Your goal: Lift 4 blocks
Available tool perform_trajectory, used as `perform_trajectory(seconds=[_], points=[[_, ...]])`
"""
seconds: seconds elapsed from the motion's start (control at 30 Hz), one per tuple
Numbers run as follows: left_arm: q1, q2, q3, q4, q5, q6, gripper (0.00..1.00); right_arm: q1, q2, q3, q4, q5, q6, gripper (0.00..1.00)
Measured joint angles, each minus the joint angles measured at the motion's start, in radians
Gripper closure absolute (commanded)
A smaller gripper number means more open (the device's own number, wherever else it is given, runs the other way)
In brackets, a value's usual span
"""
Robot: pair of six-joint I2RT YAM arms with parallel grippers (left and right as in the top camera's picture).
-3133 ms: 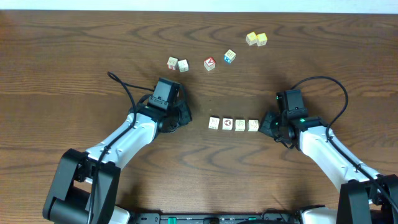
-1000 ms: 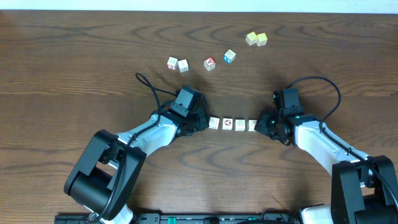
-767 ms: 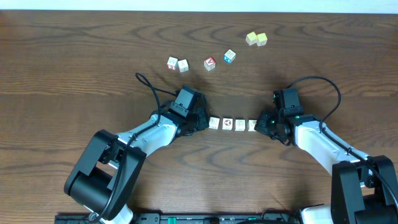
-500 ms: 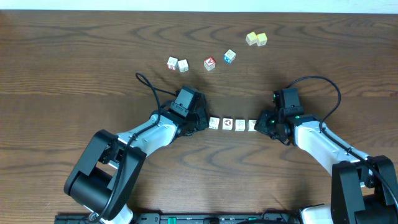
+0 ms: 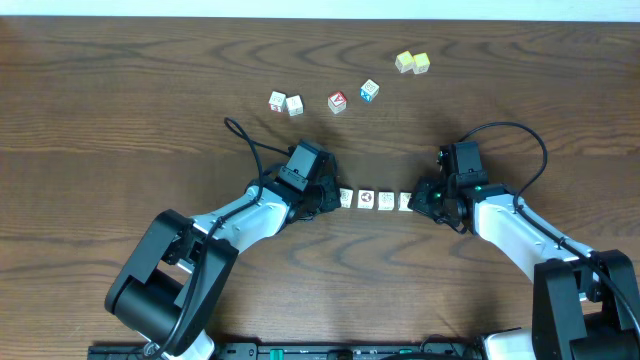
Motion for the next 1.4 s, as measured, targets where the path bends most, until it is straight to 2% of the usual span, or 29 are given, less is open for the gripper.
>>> perform_trajectory(seconds=[1.4], points=[[-0.017,0.000,0.000,0.000,0.026,0.000,0.93,0.003,0.000,0.000,0.013,-0.023,0.000,0.99]])
